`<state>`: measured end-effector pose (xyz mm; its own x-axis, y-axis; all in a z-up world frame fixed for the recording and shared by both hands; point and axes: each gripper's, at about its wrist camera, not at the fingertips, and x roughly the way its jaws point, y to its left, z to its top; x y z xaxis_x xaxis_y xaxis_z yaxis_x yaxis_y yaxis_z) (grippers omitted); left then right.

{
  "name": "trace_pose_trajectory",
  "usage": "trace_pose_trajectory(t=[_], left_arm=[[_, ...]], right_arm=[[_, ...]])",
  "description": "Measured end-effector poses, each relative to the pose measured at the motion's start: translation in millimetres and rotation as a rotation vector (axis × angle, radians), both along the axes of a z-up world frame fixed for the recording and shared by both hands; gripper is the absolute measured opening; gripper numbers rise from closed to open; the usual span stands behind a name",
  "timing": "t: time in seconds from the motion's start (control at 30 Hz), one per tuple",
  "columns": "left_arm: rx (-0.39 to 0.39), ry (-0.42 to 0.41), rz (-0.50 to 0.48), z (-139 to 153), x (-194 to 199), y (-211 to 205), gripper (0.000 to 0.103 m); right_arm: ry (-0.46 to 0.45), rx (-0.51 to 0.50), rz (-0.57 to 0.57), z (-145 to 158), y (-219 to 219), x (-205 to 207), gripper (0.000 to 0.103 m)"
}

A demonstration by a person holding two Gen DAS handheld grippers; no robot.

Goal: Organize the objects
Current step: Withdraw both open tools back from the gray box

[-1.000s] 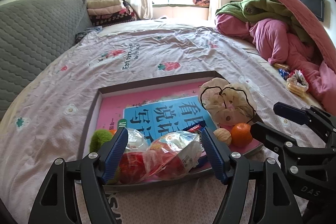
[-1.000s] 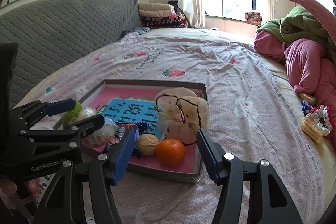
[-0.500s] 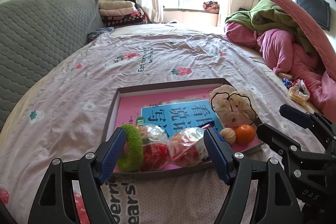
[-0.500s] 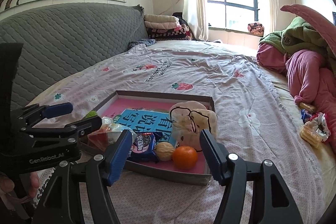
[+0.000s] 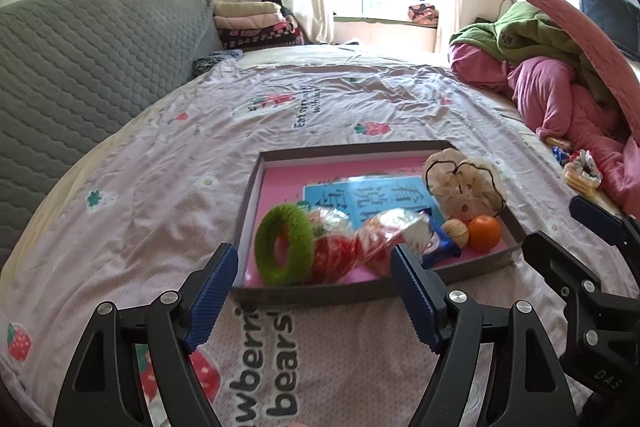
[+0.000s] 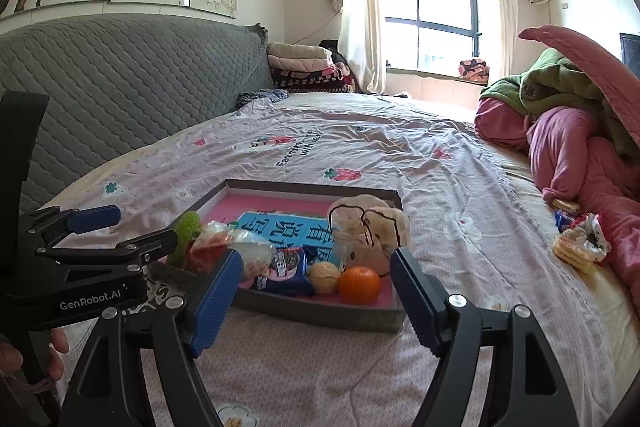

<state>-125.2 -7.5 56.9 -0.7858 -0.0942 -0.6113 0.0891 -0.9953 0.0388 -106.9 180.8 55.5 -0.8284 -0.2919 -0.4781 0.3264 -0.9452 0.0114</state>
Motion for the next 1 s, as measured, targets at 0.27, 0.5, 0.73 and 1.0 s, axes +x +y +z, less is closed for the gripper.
trace_pose_trajectory(t=[0.27,0.5,0.73,1.0], left_arm=[[0.002,-0.028,0.015,-16,19,-8,0.079],[0.001,-0.050,0.004,-30,35,-9,0.079],[0.031,-0.052,0.004,-36,48,-10,0.079],[0.052,-0.057,0.010,-38,49,-14,0.079]], right_arm=[[-0.046,-0.001,-0.045,-20,0,14,0.079],[-0.080,0.020,-0.058,-33,-4,20,0.079],[-0.114,0.026,-0.058,-44,-8,24,0.079],[-0.103,0.052,-0.059,-48,-13,31,0.079]])
